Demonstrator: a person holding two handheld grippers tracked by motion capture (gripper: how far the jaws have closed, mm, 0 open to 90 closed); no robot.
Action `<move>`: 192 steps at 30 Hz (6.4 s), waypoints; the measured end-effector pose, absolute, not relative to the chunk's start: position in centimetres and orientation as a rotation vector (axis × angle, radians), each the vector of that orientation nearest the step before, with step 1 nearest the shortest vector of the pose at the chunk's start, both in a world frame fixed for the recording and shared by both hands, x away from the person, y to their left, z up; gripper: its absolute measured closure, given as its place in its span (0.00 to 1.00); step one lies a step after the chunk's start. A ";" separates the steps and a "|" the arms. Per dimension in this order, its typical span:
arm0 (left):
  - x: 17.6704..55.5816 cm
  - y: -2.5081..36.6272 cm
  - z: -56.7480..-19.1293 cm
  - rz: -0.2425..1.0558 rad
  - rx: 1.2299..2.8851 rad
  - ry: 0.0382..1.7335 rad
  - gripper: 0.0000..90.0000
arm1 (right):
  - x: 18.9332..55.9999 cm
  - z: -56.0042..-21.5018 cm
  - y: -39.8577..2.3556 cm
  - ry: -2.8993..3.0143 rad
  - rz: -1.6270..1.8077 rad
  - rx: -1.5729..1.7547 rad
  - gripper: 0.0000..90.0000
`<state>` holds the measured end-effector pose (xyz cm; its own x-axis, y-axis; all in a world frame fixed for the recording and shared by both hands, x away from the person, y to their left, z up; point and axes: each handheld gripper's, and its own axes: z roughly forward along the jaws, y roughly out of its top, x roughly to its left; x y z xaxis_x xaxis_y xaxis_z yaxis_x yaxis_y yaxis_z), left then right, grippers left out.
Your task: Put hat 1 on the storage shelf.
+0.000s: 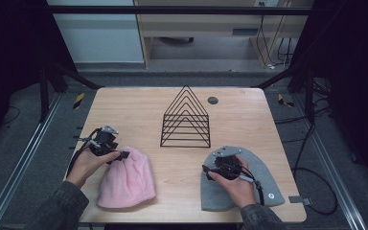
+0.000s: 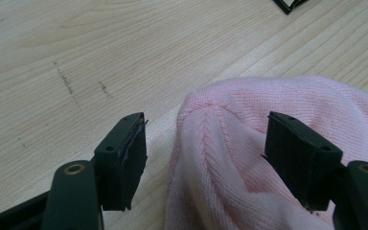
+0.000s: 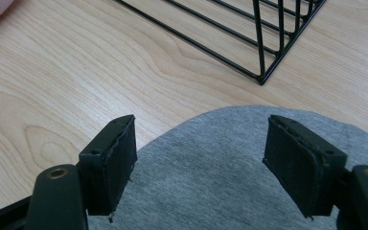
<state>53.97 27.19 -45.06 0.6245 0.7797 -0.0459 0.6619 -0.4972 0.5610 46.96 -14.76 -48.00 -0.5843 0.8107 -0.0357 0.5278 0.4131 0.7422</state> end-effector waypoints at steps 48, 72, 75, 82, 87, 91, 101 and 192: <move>47.1 24.1 -35.7 0.546 2.129 0.856 0.85 | 45.9 -46.7 -13.0 2.281 1.105 1.019 0.30; 47.7 22.6 -29.4 0.628 1.995 0.736 0.85 | 45.2 -44.6 -11.8 2.264 1.186 0.939 0.38; 48.1 22.4 -28.8 0.630 1.988 0.725 0.85 | 45.2 -43.6 -11.0 2.285 1.191 0.905 0.39; 48.8 21.8 -26.7 0.638 1.957 0.689 0.85 | 45.7 -40.4 -8.4 2.333 1.181 0.774 0.41; 48.9 21.5 -25.7 0.659 1.973 0.665 0.85 | 46.5 -39.2 -6.8 2.360 1.230 0.747 0.44; 48.7 21.4 -25.5 0.654 1.971 0.656 0.85 | 47.3 -39.2 -5.4 2.386 1.251 0.731 0.45; 49.0 21.8 -25.4 0.606 1.951 0.682 0.84 | 48.8 -39.5 -2.4 2.441 1.313 0.725 0.76; 61.0 12.8 -23.7 0.535 1.790 0.570 0.83 | 58.2 -35.2 -14.0 2.226 1.289 0.870 0.93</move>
<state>61.00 12.85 -23.72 0.7802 0.6211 0.0736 0.1130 -0.2558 0.9601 58.16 -13.98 -35.15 -0.7143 0.6982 -0.0480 0.3056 0.3729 0.8761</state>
